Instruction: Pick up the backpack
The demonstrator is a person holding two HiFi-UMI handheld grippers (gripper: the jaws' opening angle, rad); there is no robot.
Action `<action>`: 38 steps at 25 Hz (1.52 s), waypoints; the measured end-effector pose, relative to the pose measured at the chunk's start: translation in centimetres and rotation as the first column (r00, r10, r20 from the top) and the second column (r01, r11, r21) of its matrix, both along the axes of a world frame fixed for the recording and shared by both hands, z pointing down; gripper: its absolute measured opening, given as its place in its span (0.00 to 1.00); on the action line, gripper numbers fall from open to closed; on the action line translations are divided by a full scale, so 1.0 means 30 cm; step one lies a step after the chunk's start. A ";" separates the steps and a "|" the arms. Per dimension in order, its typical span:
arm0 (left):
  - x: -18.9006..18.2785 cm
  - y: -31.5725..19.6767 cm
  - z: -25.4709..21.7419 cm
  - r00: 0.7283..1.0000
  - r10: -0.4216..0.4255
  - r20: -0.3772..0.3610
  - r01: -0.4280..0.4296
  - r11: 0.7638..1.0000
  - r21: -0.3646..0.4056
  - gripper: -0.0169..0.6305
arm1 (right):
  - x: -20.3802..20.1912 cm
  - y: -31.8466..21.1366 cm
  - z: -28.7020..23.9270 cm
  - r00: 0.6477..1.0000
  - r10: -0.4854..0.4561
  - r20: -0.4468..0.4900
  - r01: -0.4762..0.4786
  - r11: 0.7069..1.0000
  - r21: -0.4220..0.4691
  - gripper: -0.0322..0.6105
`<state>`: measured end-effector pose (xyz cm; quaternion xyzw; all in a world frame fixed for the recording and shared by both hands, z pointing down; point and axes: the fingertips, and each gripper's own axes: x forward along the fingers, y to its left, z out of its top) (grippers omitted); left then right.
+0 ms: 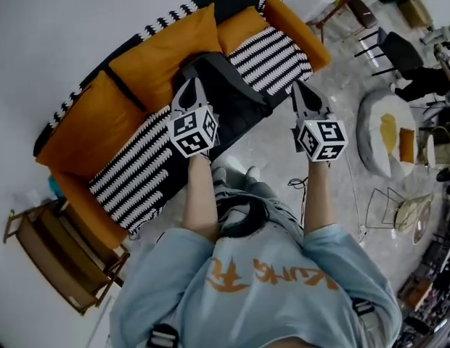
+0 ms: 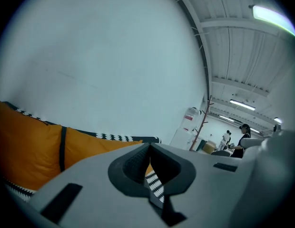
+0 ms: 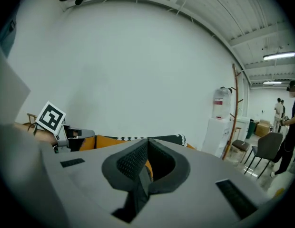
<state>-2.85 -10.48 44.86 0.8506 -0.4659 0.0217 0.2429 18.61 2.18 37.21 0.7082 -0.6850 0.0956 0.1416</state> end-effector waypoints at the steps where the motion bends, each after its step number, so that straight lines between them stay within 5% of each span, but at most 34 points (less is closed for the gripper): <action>1: -0.027 -0.012 0.005 1.000 -0.019 0.002 0.019 1.000 -0.002 0.06 | -0.025 -0.024 0.007 1.000 -0.025 0.001 0.025 1.000 -0.002 0.05; 15: -0.121 -0.149 0.013 0.977 -0.169 0.129 0.168 0.986 0.018 0.06 | -0.114 -0.420 0.098 0.947 -0.296 0.120 0.297 0.955 0.013 0.05; 22: -0.040 -0.231 0.136 0.954 -0.225 0.198 0.243 0.967 -0.077 0.06 | -0.071 -0.637 0.241 0.896 -0.390 0.213 0.407 0.912 -0.044 0.05; 27: 0.081 -0.283 0.195 0.957 -0.240 0.160 0.260 0.958 -0.121 0.06 | 0.026 -0.748 0.355 0.872 -0.409 0.268 0.449 0.887 -0.108 0.05; 33: 0.162 -0.300 0.311 0.938 -0.281 0.202 0.322 0.923 -0.211 0.06 | 0.074 -0.846 0.488 0.827 -0.452 0.334 0.524 0.835 -0.167 0.05; 38: 0.214 -0.249 0.392 0.930 -0.231 0.287 0.312 0.909 -0.277 0.06 | 0.059 -0.867 0.592 0.788 -0.466 0.401 0.571 0.797 -0.196 0.05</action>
